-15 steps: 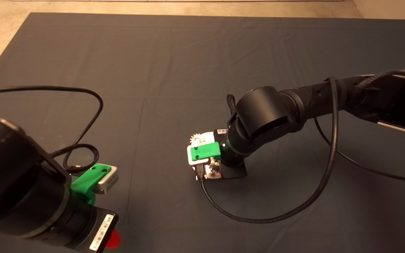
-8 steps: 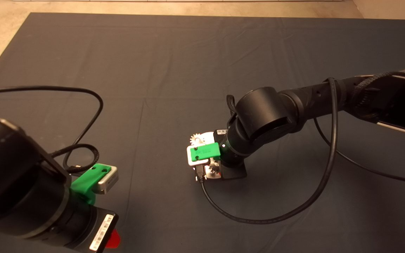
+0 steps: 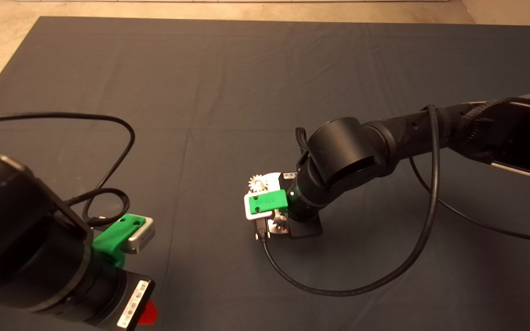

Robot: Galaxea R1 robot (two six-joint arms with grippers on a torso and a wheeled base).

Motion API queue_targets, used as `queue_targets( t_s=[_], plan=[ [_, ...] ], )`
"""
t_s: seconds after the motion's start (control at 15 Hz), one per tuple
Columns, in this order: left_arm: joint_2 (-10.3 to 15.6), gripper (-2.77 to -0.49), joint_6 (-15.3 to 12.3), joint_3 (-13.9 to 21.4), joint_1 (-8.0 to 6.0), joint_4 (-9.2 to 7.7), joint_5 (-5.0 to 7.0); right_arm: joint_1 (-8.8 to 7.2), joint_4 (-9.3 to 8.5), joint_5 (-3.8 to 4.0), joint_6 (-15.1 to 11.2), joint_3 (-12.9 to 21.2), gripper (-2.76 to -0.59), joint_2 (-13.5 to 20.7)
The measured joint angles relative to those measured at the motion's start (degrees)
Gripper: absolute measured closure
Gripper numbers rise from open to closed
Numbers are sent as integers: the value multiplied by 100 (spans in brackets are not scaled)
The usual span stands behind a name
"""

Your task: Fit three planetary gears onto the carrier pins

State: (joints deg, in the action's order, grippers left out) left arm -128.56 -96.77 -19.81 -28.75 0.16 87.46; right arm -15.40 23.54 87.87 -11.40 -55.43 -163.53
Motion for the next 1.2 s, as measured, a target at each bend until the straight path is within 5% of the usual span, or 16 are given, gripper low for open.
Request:
queue_targets(
  t_s=[1.2],
  plan=[
    [0,-175,0,0,0,0,-2,30,0,2,1,12,-104,-106]
  ],
)
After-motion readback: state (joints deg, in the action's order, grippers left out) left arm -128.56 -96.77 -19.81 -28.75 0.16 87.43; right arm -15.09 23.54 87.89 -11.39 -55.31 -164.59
